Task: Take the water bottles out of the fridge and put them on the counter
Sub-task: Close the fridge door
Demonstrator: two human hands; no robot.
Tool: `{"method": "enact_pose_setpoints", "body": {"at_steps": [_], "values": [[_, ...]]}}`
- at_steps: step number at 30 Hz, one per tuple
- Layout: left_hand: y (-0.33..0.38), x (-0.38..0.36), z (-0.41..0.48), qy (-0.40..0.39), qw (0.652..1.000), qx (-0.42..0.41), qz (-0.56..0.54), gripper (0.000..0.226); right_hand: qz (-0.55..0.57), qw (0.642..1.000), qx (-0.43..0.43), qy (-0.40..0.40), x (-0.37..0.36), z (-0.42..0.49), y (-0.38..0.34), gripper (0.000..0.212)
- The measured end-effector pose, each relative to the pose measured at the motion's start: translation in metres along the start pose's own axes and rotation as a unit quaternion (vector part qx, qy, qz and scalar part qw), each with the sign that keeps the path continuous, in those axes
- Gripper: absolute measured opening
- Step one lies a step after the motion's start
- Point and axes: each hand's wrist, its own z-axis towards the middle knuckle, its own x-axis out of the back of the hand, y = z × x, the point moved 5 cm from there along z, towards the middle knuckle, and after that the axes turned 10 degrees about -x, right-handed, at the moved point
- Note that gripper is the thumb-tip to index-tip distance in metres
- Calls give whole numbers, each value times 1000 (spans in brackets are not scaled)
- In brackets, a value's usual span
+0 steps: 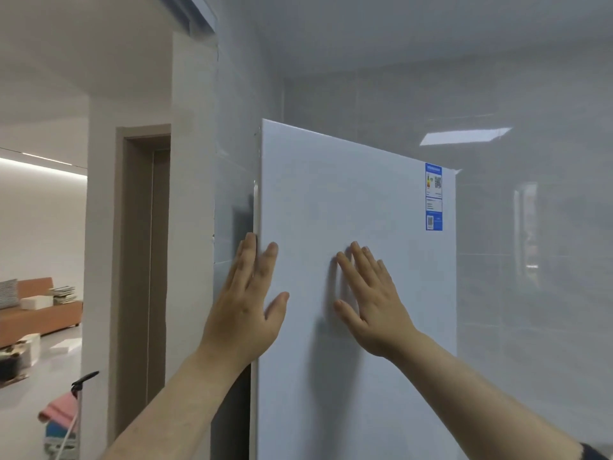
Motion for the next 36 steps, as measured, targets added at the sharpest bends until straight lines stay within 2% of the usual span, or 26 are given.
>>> {"method": "enact_pose_setpoints", "body": {"at_steps": [3, 9, 12, 19, 26, 29, 36], "values": [[-42, -21, 0, -23, 998, -24, 49, 73, -41, 998, 3, 39, -29, 18, 12, 69], [-109, -68, 4, -4, 999, -37, -2, 87, -110, 990, -2, 90, -73, 59, 33, 72], [-127, -91, 11, 3, 998, -55, 19, 80, -137, 986, 5, 98, -91, 73, 40, 70], [-174, -147, 19, -52, 992, -43, 110, 87, -185, 979, 26, 78, -118, 97, 54, 66], [-211, -199, 29, -130, 983, -30, 128, 83, -223, 973, -8, 52, -145, 114, 76, 65], [-222, -215, 32, -144, 981, -23, 125, 86, -238, 970, -15, 46, -151, 119, 81, 65], [-227, -226, 34, -118, 985, -17, 121, 89, -262, 962, -6, 76, -154, 123, 93, 70]]}}
